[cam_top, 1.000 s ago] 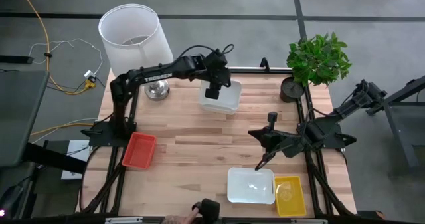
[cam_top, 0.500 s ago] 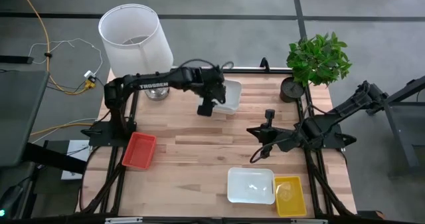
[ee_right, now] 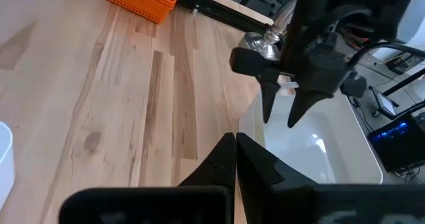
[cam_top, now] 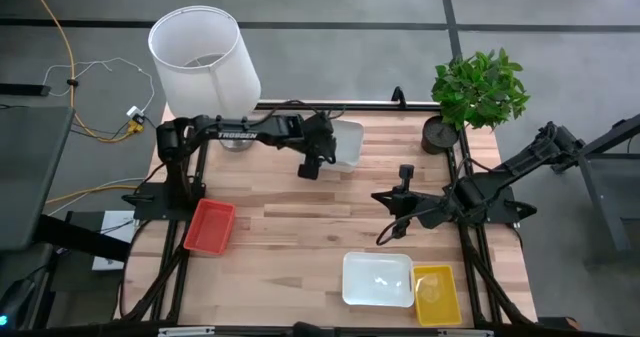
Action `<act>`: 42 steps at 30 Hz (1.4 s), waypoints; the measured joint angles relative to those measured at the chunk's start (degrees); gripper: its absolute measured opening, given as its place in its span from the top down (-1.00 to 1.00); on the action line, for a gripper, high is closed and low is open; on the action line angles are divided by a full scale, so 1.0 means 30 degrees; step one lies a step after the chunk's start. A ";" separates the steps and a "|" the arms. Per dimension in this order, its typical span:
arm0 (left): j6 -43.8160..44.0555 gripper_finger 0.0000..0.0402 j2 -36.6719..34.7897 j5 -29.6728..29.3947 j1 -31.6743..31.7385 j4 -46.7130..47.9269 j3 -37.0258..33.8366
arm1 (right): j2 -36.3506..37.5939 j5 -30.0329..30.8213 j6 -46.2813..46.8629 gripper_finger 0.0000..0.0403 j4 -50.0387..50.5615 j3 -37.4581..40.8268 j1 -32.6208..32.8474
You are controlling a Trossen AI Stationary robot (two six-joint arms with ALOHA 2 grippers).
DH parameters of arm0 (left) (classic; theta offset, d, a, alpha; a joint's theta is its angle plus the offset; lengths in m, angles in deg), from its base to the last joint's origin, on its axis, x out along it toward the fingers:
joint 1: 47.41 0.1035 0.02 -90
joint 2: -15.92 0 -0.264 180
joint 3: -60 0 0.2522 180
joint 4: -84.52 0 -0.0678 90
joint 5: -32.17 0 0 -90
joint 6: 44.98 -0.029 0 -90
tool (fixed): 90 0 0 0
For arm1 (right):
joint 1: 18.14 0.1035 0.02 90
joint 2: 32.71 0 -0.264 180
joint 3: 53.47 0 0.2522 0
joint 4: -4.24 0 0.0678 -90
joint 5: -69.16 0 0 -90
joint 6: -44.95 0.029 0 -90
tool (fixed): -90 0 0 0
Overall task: Stack baskets by color
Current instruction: Stack the middle white bin on the top white bin
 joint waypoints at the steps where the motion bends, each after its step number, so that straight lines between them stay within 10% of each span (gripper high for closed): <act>1: 0.0290 0.13 0.0000 -0.0026 -0.0013 -0.0418 -0.0225 | 0.0000 0.0000 0.0000 1.00 0.0000 0.0000 0.0000; 35: 0.1458 0.15 0.1399 -0.5016 -0.0666 -0.4771 -0.2524 | 0.0000 -0.0015 0.0160 1.00 -0.0138 0.0000 0.0000; 42: 0.0698 0.65 0.1399 -0.5245 -0.0903 -0.4880 -0.2524 | 0.0000 -0.0015 0.0153 1.00 -0.0140 -0.0007 0.0000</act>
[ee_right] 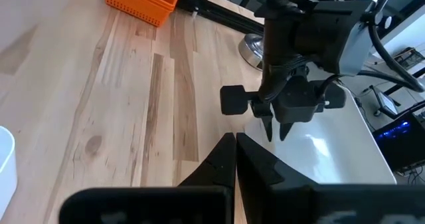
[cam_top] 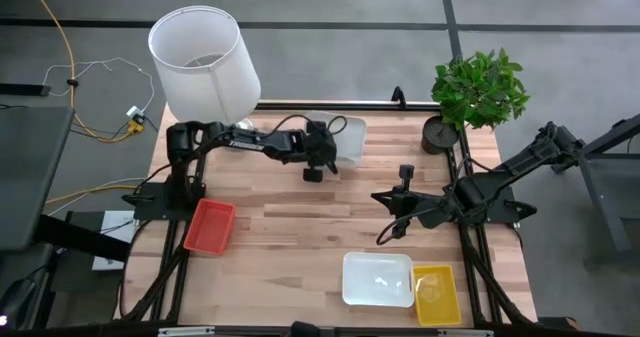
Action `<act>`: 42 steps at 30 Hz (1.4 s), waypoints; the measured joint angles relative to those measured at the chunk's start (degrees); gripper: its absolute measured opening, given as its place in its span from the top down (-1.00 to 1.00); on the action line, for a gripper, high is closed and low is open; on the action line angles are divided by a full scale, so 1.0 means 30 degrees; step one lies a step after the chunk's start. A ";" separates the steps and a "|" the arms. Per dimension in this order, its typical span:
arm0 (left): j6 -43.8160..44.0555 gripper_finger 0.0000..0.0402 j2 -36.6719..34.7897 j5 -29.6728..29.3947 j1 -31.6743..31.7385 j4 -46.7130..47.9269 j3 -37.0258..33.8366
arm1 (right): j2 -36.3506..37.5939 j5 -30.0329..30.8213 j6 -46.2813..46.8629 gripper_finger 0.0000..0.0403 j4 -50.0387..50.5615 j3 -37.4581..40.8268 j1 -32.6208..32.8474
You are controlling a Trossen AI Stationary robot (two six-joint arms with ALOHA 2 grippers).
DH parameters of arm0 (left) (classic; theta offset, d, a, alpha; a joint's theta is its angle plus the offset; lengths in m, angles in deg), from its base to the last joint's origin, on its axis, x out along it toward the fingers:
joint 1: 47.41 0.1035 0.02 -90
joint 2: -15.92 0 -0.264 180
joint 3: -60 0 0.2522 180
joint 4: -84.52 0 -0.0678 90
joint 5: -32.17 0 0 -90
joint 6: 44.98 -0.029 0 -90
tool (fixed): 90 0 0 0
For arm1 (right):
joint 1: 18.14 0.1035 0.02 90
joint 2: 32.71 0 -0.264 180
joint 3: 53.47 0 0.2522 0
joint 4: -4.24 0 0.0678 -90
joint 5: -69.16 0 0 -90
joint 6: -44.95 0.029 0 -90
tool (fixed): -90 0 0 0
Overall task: Stack baskets by color
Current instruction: Stack the middle white bin on the top white bin
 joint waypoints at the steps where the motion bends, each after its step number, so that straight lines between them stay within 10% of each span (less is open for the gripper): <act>1: -0.0055 0.78 0.0000 0.0000 -0.0025 -0.0007 0.0000 | 0.0000 0.0000 0.0000 1.00 0.0006 0.0000 0.0000; 42: 0.0510 1.00 -0.2069 0.2123 -0.0408 0.1784 0.0007 | 0.0000 0.0015 -0.0005 1.00 0.0000 0.0000 0.0007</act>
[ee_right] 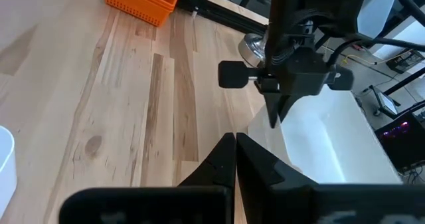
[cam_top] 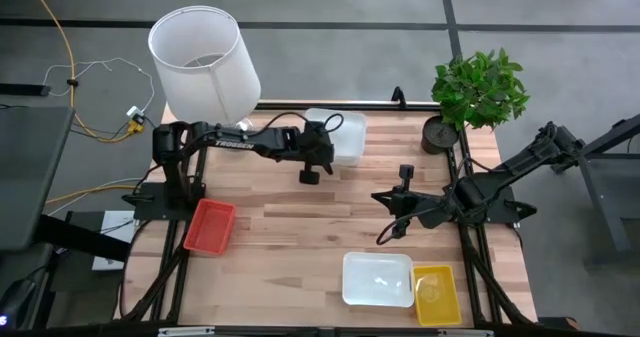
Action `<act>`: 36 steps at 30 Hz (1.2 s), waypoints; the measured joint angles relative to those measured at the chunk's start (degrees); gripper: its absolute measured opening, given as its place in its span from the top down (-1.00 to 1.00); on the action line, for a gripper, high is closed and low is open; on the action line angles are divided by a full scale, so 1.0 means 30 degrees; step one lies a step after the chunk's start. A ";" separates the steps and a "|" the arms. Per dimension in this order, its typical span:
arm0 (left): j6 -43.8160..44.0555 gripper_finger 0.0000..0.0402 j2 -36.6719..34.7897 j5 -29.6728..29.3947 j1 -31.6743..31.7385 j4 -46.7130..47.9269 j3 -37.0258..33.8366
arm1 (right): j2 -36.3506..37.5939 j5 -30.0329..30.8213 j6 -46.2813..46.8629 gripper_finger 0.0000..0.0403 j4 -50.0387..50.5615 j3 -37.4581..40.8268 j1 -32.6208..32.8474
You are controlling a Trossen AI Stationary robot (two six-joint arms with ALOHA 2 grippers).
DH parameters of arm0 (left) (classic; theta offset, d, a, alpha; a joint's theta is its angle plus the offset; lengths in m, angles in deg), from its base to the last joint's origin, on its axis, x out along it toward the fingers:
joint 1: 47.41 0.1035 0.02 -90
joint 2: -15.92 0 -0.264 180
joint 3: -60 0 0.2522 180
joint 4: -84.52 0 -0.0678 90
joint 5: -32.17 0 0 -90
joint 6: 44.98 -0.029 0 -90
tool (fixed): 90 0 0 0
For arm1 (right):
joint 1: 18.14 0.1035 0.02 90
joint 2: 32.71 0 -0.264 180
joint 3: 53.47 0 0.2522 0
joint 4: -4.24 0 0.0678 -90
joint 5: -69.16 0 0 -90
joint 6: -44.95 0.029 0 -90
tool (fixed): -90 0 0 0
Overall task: Stack baskets by color
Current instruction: Stack the middle white bin on the top white bin
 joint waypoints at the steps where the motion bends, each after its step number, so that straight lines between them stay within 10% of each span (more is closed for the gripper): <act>1: 0.0106 1.00 0.0000 0.0392 0.0000 0.0061 0.0000 | 0.0000 0.0000 -0.0002 1.00 -0.0002 0.0000 -0.0004; 12: 0.0958 1.00 0.0015 0.3242 0.0459 0.0252 0.0000 | 0.0000 -0.0005 0.0005 1.00 -0.0005 0.0000 -0.0007; 27: 0.1104 0.99 0.0291 0.2195 0.1981 0.1390 0.0029 | 0.0000 0.0022 -0.0002 1.00 0.0002 0.0000 -0.0007; 36: 0.0940 0.60 0.0274 0.1634 0.1945 0.0165 0.0029 | 0.0005 0.0015 0.0001 1.00 -0.0010 0.0000 -0.0005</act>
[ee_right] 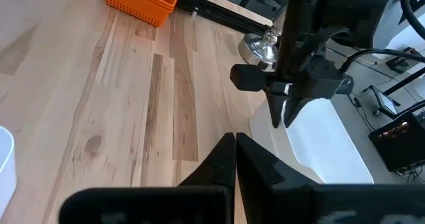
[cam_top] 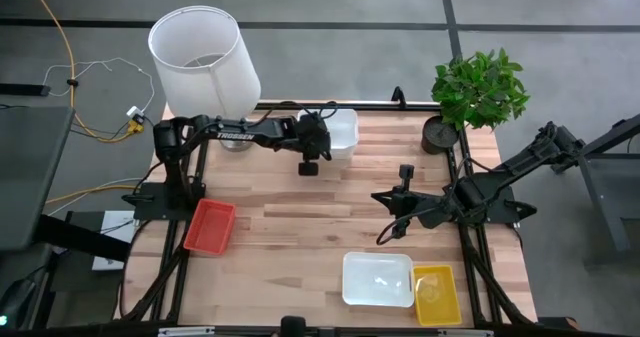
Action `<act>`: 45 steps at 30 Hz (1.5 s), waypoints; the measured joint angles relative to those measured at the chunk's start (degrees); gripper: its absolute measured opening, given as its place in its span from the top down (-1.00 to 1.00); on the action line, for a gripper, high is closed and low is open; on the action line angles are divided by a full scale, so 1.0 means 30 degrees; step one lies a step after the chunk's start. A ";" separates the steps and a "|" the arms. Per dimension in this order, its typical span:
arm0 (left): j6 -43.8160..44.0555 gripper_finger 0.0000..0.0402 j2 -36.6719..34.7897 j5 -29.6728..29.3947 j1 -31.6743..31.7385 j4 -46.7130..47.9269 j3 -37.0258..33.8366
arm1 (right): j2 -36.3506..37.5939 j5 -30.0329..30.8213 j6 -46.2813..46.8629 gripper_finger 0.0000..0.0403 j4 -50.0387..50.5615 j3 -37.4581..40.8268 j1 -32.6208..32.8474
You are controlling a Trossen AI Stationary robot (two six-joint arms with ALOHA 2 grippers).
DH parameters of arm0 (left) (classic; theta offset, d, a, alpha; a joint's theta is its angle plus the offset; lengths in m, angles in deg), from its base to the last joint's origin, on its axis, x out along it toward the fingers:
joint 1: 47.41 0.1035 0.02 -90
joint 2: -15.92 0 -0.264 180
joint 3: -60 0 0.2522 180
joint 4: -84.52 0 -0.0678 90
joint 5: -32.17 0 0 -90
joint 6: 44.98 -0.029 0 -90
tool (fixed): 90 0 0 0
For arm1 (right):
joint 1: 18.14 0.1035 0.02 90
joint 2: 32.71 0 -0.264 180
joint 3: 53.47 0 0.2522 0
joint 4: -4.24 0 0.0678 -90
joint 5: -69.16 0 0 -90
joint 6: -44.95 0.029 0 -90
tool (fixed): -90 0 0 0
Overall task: Stack baskets by color
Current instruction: Stack the middle white bin on the top white bin, then stack the bottom white bin on the top stacked white bins
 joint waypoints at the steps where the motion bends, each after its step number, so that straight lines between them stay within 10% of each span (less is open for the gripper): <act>1: -0.0004 0.53 -0.0056 -0.0313 -0.0007 0.0031 0.0000 | 0.0000 -0.0005 -0.0002 1.00 0.0007 0.0000 -0.0002; 11: 0.0340 -0.09 -0.1010 -0.1282 -0.0480 0.0896 0.0693 | 0.0002 -0.0007 -0.0260 1.00 0.0005 0.0000 0.0005; 20: 0.4588 -0.15 -0.3153 0.0276 -0.2515 0.2746 0.2031 | 0.0002 -0.1425 -0.0585 1.00 -0.0962 0.0000 0.0005; 30: 0.8126 0.04 -0.8913 -0.0138 -0.8331 -0.2052 -0.3303 | 0.0002 -0.3393 -0.0619 0.84 -0.4226 0.0000 0.0005; 39: 0.9098 0.55 -1.4886 -0.8401 -1.4817 -1.1354 -1.1606 | -0.0218 -0.5165 0.1776 0.09 -0.5569 0.0000 0.0377; 45: 1.0050 0.96 -1.6720 -1.0300 -1.6367 -1.3944 -1.4753 | -0.0932 -0.5168 0.5876 -0.12 -0.0618 -0.1148 0.1275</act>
